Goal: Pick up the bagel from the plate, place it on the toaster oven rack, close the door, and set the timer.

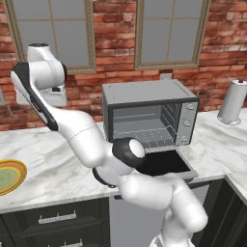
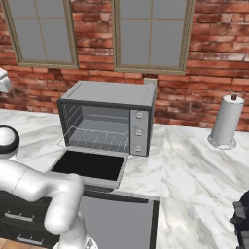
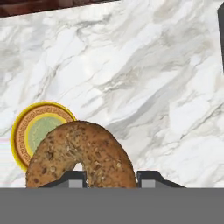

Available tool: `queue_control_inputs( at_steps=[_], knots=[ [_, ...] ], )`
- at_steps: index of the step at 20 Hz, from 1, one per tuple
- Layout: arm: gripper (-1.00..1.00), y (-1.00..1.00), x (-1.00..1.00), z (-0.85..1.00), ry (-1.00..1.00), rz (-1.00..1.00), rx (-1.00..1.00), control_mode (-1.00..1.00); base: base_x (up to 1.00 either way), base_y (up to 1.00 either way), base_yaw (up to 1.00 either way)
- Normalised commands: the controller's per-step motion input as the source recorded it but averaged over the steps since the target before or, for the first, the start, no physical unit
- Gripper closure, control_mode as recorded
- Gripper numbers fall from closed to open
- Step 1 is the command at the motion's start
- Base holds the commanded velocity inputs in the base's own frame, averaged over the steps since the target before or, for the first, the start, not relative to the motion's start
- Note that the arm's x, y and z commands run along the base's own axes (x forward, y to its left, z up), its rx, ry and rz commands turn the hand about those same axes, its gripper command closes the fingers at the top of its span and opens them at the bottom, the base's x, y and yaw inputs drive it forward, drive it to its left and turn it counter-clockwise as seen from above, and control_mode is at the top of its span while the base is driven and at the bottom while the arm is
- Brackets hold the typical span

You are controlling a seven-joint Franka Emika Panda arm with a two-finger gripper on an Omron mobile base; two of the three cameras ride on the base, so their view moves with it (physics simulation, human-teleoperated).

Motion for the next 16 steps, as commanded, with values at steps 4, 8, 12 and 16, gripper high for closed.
queue_control_inputs(
  at_steps=[4,8,12,16],
  knots=[
    [1.0,-1.0,-0.77,0.0,-0.45,0.0,0.4,-1.0,0.0,0.0,0.0],
    [1.0,-1.0,-0.83,0.0,-0.39,0.0,0.27,-1.0,0.0,0.0,0.0],
    [1.0,-1.0,-0.62,-0.03,-0.29,0.0,0.18,-1.0,0.0,0.0,0.0],
    [1.0,-1.0,-0.23,-0.05,-0.17,0.0,0.09,-1.0,0.0,0.0,0.0]
  ],
)
